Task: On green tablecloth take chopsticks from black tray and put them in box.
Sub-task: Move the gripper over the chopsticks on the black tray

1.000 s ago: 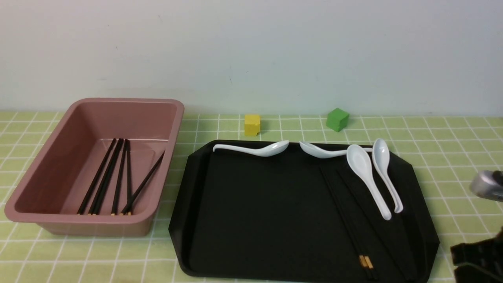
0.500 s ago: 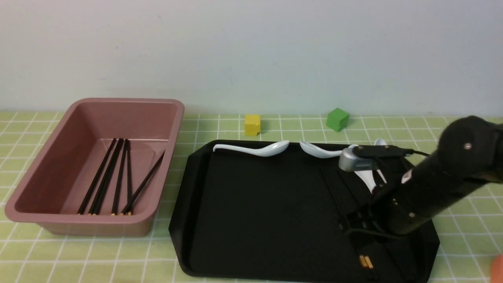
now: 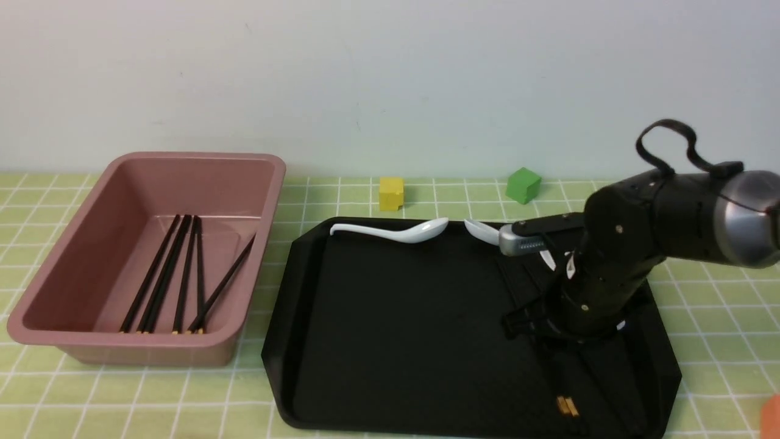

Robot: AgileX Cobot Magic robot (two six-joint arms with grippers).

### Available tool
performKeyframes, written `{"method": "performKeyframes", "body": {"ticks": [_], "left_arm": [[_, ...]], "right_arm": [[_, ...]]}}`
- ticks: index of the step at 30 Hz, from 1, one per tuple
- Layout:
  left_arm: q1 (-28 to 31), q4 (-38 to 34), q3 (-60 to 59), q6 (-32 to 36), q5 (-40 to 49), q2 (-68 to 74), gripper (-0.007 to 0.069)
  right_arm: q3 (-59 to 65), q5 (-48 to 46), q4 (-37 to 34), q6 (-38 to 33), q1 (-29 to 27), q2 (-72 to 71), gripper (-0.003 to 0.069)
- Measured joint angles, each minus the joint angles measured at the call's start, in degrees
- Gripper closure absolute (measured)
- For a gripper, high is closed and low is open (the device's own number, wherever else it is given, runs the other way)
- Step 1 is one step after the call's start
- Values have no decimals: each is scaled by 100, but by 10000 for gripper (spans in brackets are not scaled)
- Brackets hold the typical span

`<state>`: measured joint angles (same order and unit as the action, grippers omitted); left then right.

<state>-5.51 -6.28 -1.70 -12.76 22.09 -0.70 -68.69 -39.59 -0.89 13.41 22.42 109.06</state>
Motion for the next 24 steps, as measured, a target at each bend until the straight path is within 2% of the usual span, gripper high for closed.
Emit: {"method": "performKeyframes", "body": {"ticks": [3,7,11,14,18,24], "left_arm": [[0,0,0,0,0,0,476],[0,0,0,0,0,0,473],[0,0,0,0,0,0,467],[0,0,0,0,0,0,462],[0,0,0,0,0,0,459],[0,0,0,0,0,0,456]], "right_arm": [[-8,-9,3,11,1,194,316],[-69,6,-15,13,1,254,319],[-88,-61,-21,-2,1,261,409],[-96,-111,-180,-149,-5,255,523],[-163,-295,-557,-418,-5,220,530],[-747,-1278,-1584,-880,0,-60,530]]}}
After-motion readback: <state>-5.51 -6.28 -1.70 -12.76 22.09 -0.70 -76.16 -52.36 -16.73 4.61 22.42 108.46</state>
